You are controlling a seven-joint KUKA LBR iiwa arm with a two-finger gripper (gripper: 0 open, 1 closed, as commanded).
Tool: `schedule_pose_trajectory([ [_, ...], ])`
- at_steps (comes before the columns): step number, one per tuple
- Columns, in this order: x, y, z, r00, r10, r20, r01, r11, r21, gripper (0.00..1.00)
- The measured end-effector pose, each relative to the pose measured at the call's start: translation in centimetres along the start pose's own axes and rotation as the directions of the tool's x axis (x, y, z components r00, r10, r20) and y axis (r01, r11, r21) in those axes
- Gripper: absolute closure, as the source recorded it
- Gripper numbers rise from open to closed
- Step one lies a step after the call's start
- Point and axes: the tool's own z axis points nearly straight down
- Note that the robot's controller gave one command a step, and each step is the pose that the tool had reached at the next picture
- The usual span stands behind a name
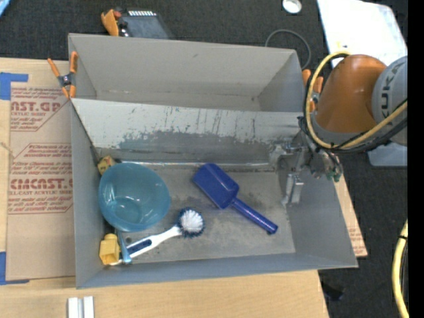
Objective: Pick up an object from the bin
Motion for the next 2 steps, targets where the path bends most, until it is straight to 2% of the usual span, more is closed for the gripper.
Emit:
schedule_pose_trajectory([
  [1,-0.2,0.1,-0.5,1.0,-0.002,0.007,0.002,1.0,0.001,0.0],
  [2,2.0,2.2,3.9,0.961,0.277,0.012,-0.277,0.961,-0.002,0.0],
])
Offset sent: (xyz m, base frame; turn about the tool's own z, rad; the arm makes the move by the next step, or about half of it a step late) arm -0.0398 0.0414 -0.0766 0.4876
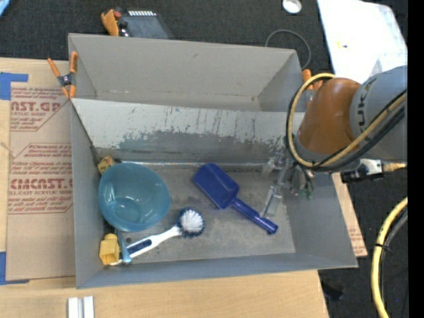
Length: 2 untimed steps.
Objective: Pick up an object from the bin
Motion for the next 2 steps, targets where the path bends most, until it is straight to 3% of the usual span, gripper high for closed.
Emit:
schedule_pose_trajectory([
  [1,1.5,0.9,2.9,0.991,0.132,-0.008,-0.132,0.991,0.003,0.0],
  [2,5.5,2.7,0.7,0.969,0.247,-0.011,-0.247,0.969,0.003,0.0],
])
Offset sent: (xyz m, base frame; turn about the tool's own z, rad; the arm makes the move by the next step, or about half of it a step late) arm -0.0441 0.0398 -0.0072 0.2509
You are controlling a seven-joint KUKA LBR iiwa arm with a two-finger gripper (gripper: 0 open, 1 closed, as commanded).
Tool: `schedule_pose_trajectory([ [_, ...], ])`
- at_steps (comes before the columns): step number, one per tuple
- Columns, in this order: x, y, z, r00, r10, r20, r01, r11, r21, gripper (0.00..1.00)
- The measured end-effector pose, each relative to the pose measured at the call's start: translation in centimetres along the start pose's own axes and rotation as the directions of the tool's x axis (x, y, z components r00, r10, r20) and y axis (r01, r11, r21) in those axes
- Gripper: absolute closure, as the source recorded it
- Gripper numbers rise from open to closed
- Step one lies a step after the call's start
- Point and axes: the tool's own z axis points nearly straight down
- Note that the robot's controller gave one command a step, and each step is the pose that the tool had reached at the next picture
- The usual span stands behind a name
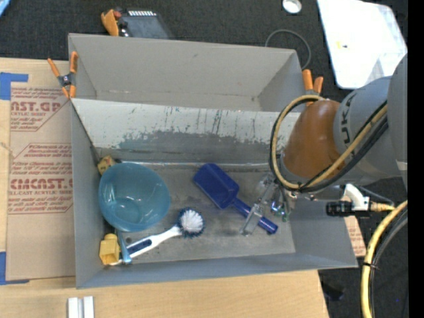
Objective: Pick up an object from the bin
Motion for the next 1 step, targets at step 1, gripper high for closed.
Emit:
schedule_pose_trajectory([
  [1,-0.15,-0.44,3.17,0.996,-0.091,0.005,0.091,0.996,0.002,0.0],
])
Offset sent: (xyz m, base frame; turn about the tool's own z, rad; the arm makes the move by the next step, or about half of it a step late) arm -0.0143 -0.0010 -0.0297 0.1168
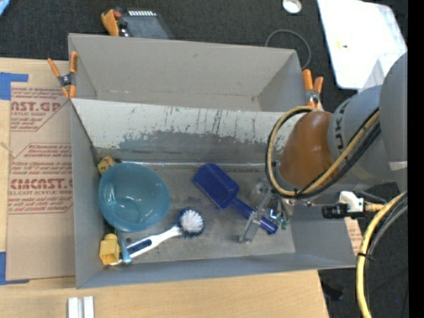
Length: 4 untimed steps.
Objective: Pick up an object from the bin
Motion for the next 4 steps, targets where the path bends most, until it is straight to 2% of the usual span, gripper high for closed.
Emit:
schedule_pose_trajectory([
  [1,1.3,-0.2,-0.2,0.979,0.205,0.002,-0.205,0.979,-0.004,1.0],
  [4,1.4,-0.2,-1.7,0.979,0.205,0.001,-0.204,0.979,-0.004,1.0],
])
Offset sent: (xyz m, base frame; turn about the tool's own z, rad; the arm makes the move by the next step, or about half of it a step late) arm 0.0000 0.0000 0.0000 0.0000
